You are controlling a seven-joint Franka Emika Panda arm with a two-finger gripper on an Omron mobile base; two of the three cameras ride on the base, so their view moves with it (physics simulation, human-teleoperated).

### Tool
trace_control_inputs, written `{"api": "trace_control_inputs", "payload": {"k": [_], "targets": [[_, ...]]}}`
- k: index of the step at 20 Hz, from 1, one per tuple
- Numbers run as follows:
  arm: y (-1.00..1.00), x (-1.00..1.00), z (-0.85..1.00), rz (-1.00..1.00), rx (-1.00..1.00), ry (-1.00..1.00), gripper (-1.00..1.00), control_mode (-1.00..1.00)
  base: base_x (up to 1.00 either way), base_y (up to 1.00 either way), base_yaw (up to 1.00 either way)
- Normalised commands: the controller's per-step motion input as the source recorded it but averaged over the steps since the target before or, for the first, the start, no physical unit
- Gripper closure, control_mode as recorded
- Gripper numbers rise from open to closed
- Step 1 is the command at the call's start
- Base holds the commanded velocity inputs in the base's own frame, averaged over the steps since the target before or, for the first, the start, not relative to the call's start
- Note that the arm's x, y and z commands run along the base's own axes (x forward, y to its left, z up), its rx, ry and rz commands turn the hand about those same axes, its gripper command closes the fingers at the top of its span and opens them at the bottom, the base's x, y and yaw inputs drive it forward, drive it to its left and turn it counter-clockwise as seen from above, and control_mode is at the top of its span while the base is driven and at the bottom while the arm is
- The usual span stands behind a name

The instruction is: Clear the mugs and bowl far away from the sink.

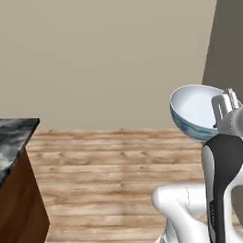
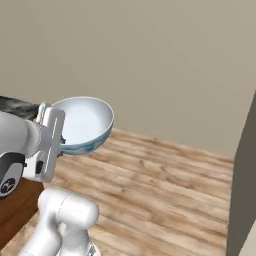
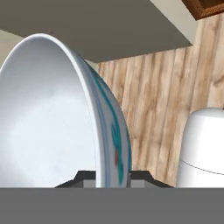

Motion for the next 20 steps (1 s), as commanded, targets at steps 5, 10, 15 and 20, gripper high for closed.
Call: {"api": "trace_control_inputs", "payload": {"k": [5, 10, 15, 20], "targets": [[0.00, 0.00, 0.00, 0.00, 0.00, 0.00, 1.00, 1.00, 0.00, 0.00, 1.00], [0.00, 0.00, 0.00, 0.00, 0.00, 0.00, 1.00, 1.00, 0.00, 0.00, 1.00], [0.00, 0.00, 0.00, 0.00, 0.00, 0.00, 1.00, 1.00, 0.00, -0.02, 1.00], [0.00, 0.00, 0.00, 0.00, 0.00, 0.00, 1.00, 1.00, 0.11, -0.36, 0.59]]}}
